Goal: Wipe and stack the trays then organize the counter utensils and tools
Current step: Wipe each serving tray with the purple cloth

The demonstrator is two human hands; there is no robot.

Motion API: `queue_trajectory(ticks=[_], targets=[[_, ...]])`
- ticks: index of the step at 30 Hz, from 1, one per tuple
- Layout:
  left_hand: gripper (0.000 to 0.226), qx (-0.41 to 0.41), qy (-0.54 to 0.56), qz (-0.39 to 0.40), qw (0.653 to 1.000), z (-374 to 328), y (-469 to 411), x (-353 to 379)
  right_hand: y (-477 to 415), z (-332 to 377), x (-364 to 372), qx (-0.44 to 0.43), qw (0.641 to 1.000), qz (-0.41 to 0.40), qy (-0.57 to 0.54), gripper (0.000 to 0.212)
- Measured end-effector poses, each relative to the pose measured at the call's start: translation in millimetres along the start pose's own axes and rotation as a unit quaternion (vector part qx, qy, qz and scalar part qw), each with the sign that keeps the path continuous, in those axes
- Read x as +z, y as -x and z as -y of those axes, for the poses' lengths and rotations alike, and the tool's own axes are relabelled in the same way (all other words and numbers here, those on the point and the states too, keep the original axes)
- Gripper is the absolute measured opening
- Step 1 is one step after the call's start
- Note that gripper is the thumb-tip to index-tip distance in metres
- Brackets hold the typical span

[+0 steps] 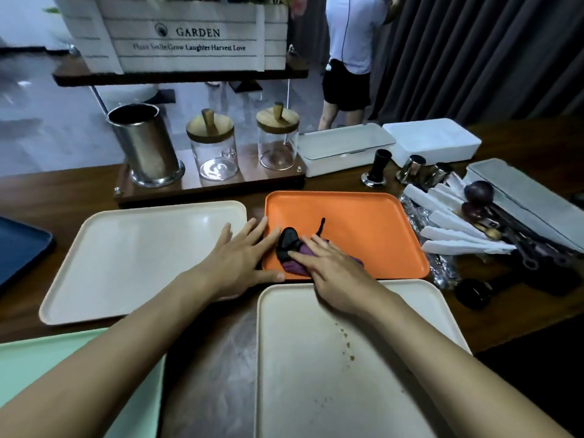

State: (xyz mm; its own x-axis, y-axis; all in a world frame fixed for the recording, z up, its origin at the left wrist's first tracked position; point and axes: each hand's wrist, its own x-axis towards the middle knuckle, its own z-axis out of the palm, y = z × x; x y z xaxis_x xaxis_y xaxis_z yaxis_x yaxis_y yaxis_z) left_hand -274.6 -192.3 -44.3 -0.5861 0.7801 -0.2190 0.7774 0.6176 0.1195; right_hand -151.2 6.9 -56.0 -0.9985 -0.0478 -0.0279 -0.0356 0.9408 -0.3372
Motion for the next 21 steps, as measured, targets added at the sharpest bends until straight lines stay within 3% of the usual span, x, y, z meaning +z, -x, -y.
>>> queue_trajectory(ticks=[4,11,21], targets=[[0.14,-0.001,-0.022,0.041,0.999,1.5,-2.4,-3.9,13.8,-29.4,-5.7,0.073,0.997,-0.015,-0.007,0.063],[0.093,-0.009,-0.038,0.066,0.997,-3.9,-2.1,-12.3,4.9,-92.8,-22.9,0.283,0.952,-0.057,0.103,0.077],[0.092,-0.005,-0.024,0.071,0.997,-2.1,-5.8,-10.7,-62.9,-120.6,-32.5,0.292,0.944,-0.092,0.123,0.053]])
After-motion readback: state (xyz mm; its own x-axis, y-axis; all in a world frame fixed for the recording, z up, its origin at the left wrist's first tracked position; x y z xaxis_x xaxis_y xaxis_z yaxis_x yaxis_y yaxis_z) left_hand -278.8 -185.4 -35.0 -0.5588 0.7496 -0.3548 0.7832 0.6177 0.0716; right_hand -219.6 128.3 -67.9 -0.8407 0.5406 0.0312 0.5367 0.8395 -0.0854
